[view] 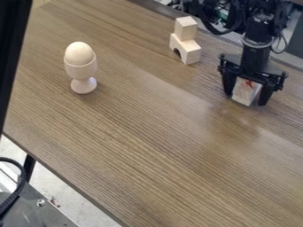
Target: Move the block
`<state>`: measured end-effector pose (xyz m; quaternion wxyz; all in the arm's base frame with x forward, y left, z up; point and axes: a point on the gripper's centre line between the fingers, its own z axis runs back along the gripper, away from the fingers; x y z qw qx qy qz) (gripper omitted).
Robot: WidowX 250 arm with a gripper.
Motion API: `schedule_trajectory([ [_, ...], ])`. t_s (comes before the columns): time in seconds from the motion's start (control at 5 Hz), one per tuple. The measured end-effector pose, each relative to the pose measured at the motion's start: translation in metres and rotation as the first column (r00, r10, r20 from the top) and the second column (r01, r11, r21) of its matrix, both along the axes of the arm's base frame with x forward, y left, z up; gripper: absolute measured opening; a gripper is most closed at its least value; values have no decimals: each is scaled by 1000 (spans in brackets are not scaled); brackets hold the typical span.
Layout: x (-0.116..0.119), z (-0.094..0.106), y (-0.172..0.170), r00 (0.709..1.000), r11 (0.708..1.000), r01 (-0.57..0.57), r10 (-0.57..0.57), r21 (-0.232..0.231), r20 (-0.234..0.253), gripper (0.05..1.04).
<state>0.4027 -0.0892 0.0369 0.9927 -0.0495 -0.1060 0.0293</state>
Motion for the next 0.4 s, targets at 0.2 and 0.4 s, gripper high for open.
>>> schedule_trajectory([
  [0.2, 2, 19, 7, 999, 999, -11, 9, 40, 37, 1000],
  [0.4, 4, 68, 12, 988, 999, -32, 26, 41, 152, 1000],
])
